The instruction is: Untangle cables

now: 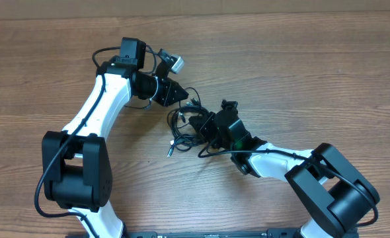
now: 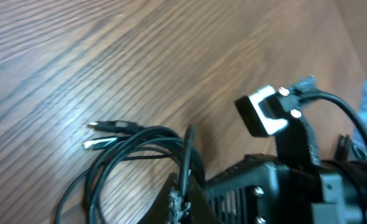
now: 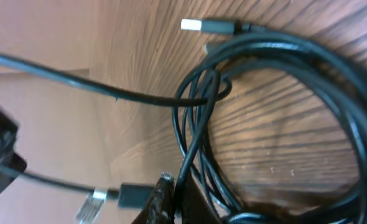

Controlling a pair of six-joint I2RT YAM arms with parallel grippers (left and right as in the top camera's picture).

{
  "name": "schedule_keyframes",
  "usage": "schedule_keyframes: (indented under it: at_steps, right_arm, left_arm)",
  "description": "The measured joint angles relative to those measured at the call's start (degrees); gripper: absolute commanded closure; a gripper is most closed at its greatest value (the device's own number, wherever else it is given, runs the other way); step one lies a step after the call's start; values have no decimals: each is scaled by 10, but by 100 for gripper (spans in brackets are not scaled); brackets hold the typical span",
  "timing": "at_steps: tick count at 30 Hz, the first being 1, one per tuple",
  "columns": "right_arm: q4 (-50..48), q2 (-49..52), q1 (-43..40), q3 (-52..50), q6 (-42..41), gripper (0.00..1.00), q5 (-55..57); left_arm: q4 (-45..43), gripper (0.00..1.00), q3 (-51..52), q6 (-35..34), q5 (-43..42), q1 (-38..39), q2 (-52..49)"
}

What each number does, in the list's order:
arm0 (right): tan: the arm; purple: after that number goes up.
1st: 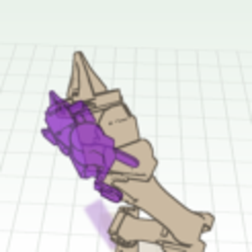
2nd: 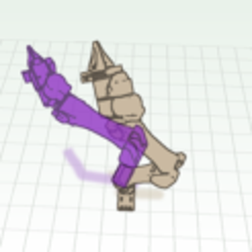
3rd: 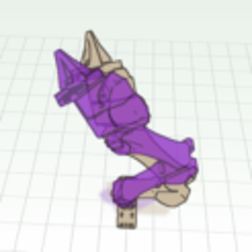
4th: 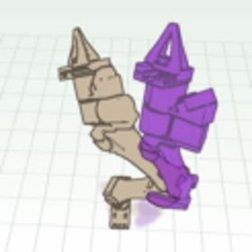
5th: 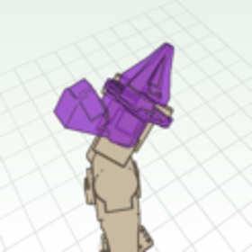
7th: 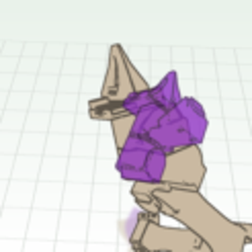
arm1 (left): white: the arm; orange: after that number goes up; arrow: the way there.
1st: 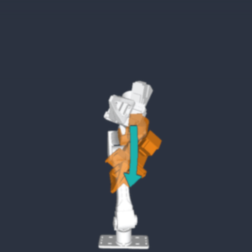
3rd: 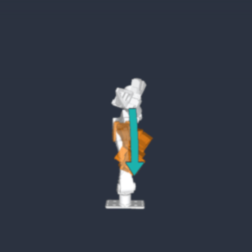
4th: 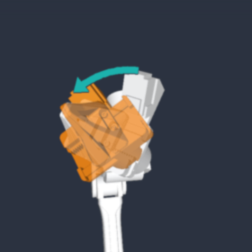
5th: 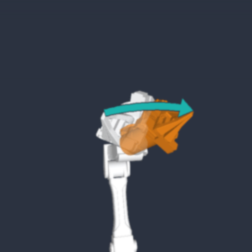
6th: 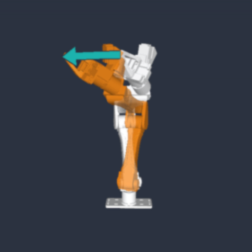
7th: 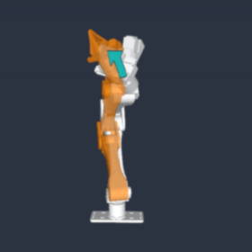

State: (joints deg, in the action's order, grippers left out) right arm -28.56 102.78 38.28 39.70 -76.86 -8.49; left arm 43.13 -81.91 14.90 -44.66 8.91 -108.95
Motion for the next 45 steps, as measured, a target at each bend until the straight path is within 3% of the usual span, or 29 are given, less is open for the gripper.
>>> schedule_keyframes:
  at_steps: [13,22,28,31,33,41,42,45]
  right_arm:
    - [-45,0,-65,0,2,96,-136]
    - [-72,0,-68,0,2,96,-133]
    - [-145,1,-68,0,2,95,-122]
    - [-145,1,-68,0,3,80,-112]
    - [-139,1,-68,0,3,62,-104]
    - [-109,1,-68,0,52,21,-103]
    - [-108,1,-71,0,64,17,-114]
    - [-122,1,-99,0,104,16,-188]
  left_arm:
    - [-25,96,0,-101,17,0,-58]
    - [9,95,0,-118,-87,0,-84]
    - [19,94,0,-162,-50,1,-84]
    - [21,91,0,-176,-37,1,-84]
    - [26,90,0,-181,-36,1,-84]
    - [48,90,0,-197,-35,1,-84]
    - [48,90,0,-197,-35,1,-84]
    - [47,90,0,-199,-35,1,-84]
